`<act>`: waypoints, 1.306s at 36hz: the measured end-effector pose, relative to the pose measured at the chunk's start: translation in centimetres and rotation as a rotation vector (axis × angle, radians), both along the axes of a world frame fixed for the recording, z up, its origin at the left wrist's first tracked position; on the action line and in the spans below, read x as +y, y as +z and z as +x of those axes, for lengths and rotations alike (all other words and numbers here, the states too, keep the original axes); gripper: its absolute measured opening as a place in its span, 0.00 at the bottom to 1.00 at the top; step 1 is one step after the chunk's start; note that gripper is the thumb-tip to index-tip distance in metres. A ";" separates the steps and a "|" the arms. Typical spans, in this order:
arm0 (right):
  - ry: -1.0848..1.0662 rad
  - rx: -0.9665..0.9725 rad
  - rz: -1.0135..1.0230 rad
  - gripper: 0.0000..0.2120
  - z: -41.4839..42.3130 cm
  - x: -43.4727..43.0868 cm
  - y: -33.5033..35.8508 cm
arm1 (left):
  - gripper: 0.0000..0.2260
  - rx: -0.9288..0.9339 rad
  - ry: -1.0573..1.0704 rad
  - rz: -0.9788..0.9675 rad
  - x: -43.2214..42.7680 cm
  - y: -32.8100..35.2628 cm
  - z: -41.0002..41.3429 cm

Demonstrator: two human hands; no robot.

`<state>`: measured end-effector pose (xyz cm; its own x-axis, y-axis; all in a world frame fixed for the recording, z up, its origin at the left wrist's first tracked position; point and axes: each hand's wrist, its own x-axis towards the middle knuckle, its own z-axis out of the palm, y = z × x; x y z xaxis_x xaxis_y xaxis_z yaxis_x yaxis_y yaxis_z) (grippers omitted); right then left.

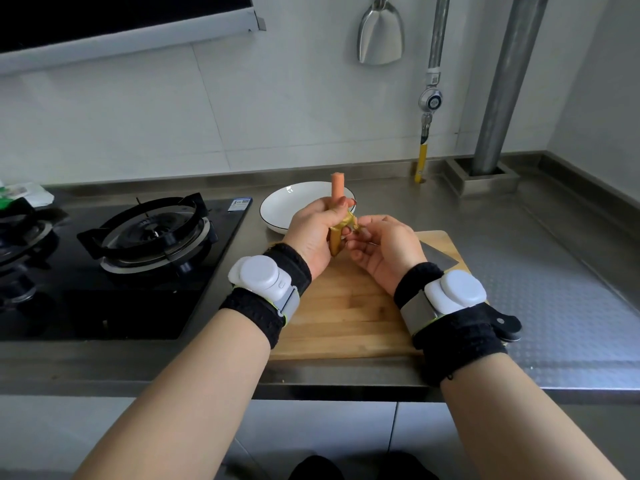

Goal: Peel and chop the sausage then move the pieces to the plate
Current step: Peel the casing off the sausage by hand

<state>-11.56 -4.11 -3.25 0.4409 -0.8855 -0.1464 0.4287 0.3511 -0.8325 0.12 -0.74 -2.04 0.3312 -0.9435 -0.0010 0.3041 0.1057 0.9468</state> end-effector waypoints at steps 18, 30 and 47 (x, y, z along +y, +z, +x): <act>0.128 -0.148 0.088 0.09 -0.2 -0.5 -0.6 | 0.10 -0.041 -0.065 0.043 0.4 0.5 0.0; 0.185 -0.098 0.103 0.08 -0.5 -0.8 -0.7 | 0.11 -0.069 -0.180 0.048 0.7 0.2 0.6; 0.006 -0.114 -0.113 0.13 -0.5 -0.6 -0.8 | 0.13 -0.244 -0.145 0.283 1.0 0.1 1.0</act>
<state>-12.08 -4.67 -4.04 0.4544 -0.8908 0.0051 0.5205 0.2609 -0.8131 1.11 0.30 -1.92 0.2169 -0.9542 -0.2060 0.0596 -0.1977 0.9785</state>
